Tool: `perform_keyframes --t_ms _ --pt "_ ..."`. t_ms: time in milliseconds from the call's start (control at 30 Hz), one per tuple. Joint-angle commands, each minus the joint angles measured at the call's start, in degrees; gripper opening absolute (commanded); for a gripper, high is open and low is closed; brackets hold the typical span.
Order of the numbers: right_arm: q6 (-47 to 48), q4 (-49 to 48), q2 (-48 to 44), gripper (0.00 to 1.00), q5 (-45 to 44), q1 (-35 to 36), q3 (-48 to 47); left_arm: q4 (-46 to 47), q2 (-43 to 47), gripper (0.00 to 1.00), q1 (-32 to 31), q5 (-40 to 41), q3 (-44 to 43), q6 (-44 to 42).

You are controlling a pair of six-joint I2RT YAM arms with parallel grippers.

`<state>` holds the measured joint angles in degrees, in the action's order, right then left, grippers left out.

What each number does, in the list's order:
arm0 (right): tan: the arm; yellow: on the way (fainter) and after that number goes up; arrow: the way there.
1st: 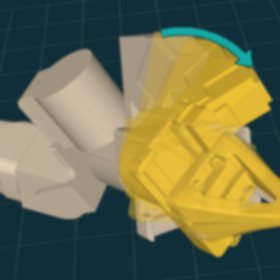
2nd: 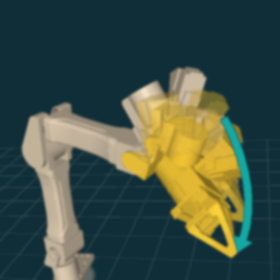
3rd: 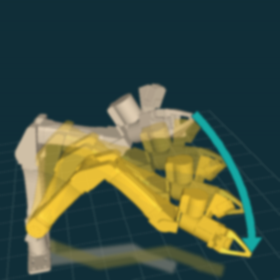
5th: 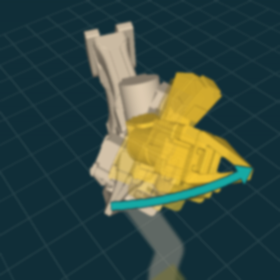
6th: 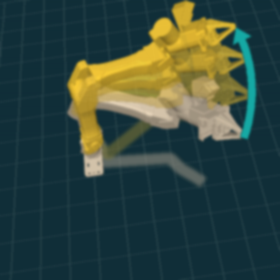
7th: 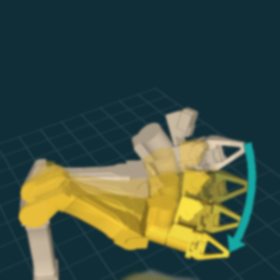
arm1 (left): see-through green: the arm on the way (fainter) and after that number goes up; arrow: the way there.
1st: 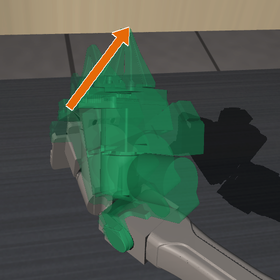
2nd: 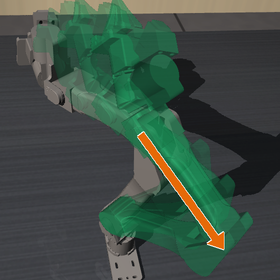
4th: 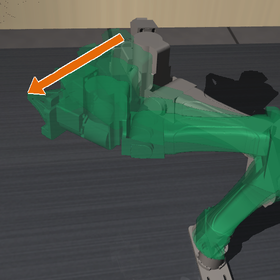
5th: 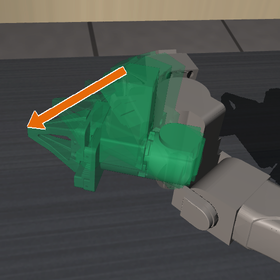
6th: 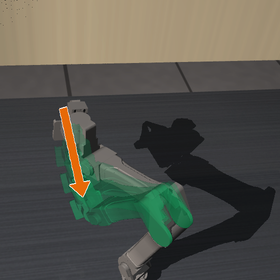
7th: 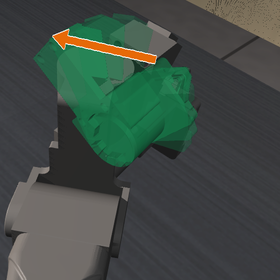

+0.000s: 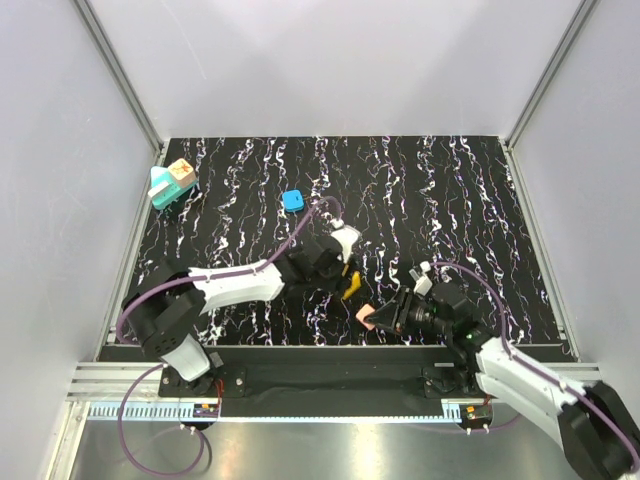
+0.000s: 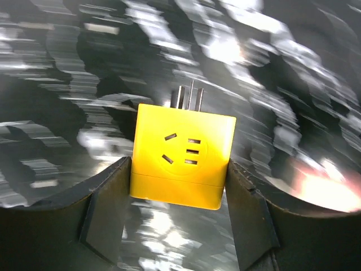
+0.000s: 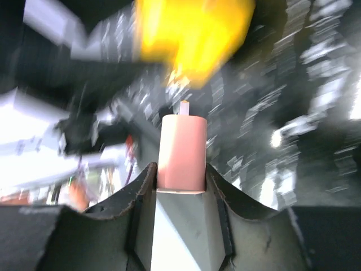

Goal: Pull the plug off the socket

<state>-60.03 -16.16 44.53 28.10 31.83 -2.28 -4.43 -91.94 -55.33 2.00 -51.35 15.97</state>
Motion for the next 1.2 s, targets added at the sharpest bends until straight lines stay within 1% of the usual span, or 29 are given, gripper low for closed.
perform_keyframes --t_ms 0,67,267,300,400,533,567,700,833,867,933,967,1000,1067,1100,1167 --pt "1.1 6.7 -7.2 0.00 6.8 0.9 2.9 -9.9 -4.1 0.00 4.6 13.6 2.0 -2.6" --pt "1.1 9.6 -9.0 0.00 6.6 0.9 2.8 -10.2 -4.8 0.00 4.8 13.8 1.5 -2.5" --pt "1.2 9.0 -9.4 0.00 4.7 0.9 2.5 -10.2 -2.5 0.00 4.0 12.2 2.9 -2.5" --pt "1.5 9.0 -8.3 0.00 4.3 0.9 0.4 -11.2 -1.8 0.00 3.2 12.2 3.1 -1.9" --pt "3.2 9.0 -5.3 0.00 3.2 0.9 -2.1 -14.1 0.6 0.00 2.0 12.2 4.0 -0.2" --pt "5.8 8.9 -1.0 0.00 2.7 0.6 -5.2 -16.0 4.8 0.00 0.8 9.9 6.8 3.1" --pt "6.7 8.8 0.6 0.00 2.7 0.2 -5.8 -16.1 6.0 0.00 0.8 8.0 7.3 3.8" --pt "9.7 8.5 5.5 0.00 3.0 -0.4 -11.3 -19.9 5.9 0.00 0.6 6.4 8.1 7.7" --pt "12.3 7.3 12.8 0.00 2.8 -1.5 -17.7 -19.9 7.5 0.00 -0.6 6.4 9.7 9.9" --pt "13.0 6.9 16.6 0.00 3.0 -1.8 -19.1 -19.7 7.8 0.04 -0.6 6.4 9.9 10.3" --pt "14.1 5.8 20.7 0.00 3.5 -3.1 -24.0 -19.9 8.7 0.12 -0.7 6.9 10.2 11.2" --pt "15.2 5.5 24.4 0.00 4.1 -3.7 -25.6 -19.9 9.1 0.18 -0.7 7.1 10.5 11.5" --pt "15.4 5.2 26.2 0.00 4.3 -5.4 -28.6 -19.8 9.6 0.29 -1.0 7.7 10.7 12.3" --pt "15.4 4.0 31.3 0.00 6.0 -7.4 -31.6 -19.7 11.9 0.43 -1.3 9.4 11.7 12.9" --pt "15.1 3.3 32.9 0.00 6.2 -8.2 -34.4 -19.8 12.7 0.52 -1.3 9.8 12.0 13.5" --pt "16.7 2.5 36.4 0.00 5.7 -9.2 -38.0 -19.8 15.6 0.59 -1.3 10.1 12.6 13.7"
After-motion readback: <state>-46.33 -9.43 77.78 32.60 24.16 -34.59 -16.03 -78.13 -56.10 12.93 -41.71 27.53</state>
